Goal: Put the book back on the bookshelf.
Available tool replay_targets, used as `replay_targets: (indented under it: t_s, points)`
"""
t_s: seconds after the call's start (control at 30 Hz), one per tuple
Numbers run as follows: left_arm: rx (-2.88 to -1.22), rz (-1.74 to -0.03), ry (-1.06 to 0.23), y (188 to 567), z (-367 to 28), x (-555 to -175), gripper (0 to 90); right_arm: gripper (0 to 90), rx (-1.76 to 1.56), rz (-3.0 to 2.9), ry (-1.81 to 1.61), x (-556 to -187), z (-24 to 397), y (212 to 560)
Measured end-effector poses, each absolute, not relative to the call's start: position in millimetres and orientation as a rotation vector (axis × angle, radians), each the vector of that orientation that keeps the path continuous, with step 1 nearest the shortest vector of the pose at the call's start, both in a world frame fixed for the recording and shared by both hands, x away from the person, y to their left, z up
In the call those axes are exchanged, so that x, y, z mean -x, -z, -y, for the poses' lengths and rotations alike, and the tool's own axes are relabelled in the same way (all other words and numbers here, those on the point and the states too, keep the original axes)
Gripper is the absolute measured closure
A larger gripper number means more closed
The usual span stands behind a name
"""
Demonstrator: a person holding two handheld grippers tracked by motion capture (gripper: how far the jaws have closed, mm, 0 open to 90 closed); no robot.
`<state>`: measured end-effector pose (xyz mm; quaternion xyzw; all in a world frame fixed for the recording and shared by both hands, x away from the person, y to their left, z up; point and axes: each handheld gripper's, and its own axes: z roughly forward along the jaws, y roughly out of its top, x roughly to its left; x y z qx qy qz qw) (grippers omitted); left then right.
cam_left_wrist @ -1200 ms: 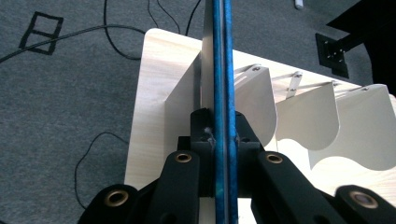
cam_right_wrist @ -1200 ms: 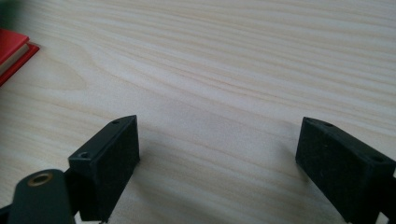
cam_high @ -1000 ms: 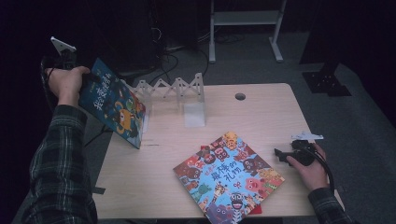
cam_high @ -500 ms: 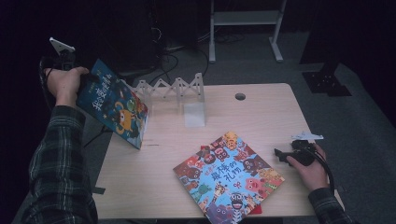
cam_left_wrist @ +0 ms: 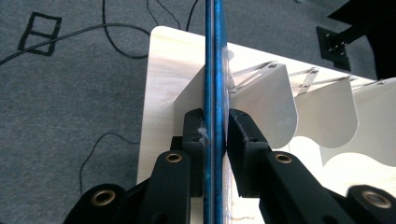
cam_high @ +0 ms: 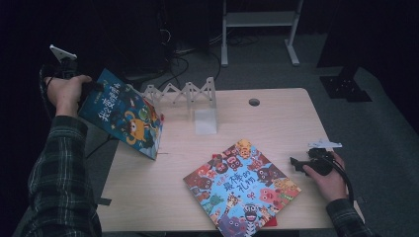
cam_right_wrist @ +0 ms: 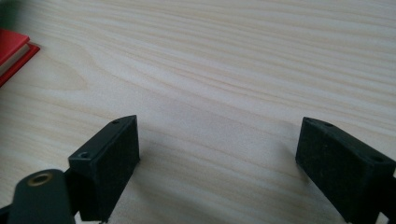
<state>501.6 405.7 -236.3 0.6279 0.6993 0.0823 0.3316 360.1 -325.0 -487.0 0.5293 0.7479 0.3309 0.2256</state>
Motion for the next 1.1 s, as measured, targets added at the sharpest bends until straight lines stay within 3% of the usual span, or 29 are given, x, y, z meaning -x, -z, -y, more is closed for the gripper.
replay_targets:
  t_s: [0.47, 0.8, 1.1]
  points:
    - [-1.609, -1.747, -0.271, 217, -414, -485, 67.8, 12.2, -1.458, -2.064, -0.913, -360, 325, 487]
    - [-1.606, -1.635, -0.273, 204, -412, -464, 70.8, 12.2, -1.458, -2.062, -0.913, -360, 325, 487]
    - [-1.646, -1.528, -0.230, 217, -382, -447, 69.4, 12.2, -1.462, -2.062, -0.916, -360, 324, 487]
